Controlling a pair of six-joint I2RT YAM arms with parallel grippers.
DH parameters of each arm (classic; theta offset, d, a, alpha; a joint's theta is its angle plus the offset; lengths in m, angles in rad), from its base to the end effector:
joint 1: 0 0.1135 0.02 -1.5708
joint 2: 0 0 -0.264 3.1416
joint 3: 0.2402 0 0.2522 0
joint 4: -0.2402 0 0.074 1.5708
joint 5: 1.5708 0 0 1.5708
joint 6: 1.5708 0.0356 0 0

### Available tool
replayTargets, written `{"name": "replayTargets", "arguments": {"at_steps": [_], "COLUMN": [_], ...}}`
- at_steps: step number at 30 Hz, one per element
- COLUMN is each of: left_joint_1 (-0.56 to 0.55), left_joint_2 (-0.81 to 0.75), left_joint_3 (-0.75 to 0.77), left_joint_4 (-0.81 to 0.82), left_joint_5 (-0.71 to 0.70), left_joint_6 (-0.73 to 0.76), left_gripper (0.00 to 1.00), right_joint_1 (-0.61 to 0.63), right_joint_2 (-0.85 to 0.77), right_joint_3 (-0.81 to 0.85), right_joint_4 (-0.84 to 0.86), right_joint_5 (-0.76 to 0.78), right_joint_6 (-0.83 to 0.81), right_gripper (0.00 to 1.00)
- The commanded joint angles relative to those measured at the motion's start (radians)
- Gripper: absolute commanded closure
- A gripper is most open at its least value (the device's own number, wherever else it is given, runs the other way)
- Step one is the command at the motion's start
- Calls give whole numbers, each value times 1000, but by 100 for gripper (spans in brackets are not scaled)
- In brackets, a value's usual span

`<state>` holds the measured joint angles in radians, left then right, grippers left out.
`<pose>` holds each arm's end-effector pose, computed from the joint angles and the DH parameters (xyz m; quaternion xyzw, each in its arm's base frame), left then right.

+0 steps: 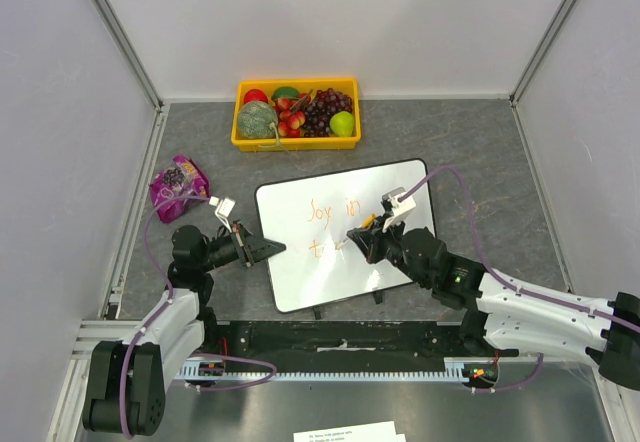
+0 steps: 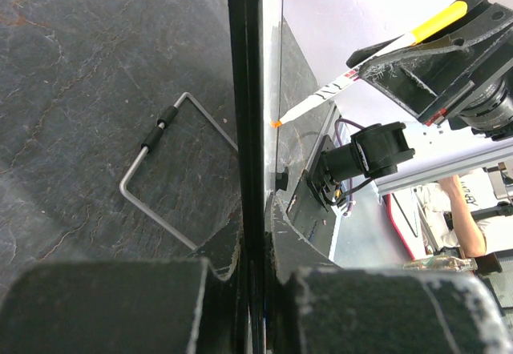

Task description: Write a sentence on the whiteboard

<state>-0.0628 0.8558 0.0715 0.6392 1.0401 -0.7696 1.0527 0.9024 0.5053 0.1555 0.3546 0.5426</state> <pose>0.1515 -0.0403 0.1690 0.0777 0.7284 -0.5733 0.3671 0.1146 0.1761 0.2556 -0.0902 0.7772 0.3375 0.5233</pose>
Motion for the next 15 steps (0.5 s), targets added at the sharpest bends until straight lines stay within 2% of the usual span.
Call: {"name": "replayTargets", "arguments": {"at_steps": [1,15], "left_joint_1": [0,-2], "left_joint_2": [2,0], "left_joint_3": [-21,-22], "left_joint_4": [19,17], "left_joint_5": [3,1], "left_joint_6": [98,98], "left_gripper": [98,98], "right_joint_1": [-5,-5], "right_joint_2": [-2,-17], "right_joint_3": [-34,-67], "right_joint_4": [-80,-117], "right_joint_5": [-2,-57], "right_joint_6": [-3,14], "right_gripper": [100,100]}}
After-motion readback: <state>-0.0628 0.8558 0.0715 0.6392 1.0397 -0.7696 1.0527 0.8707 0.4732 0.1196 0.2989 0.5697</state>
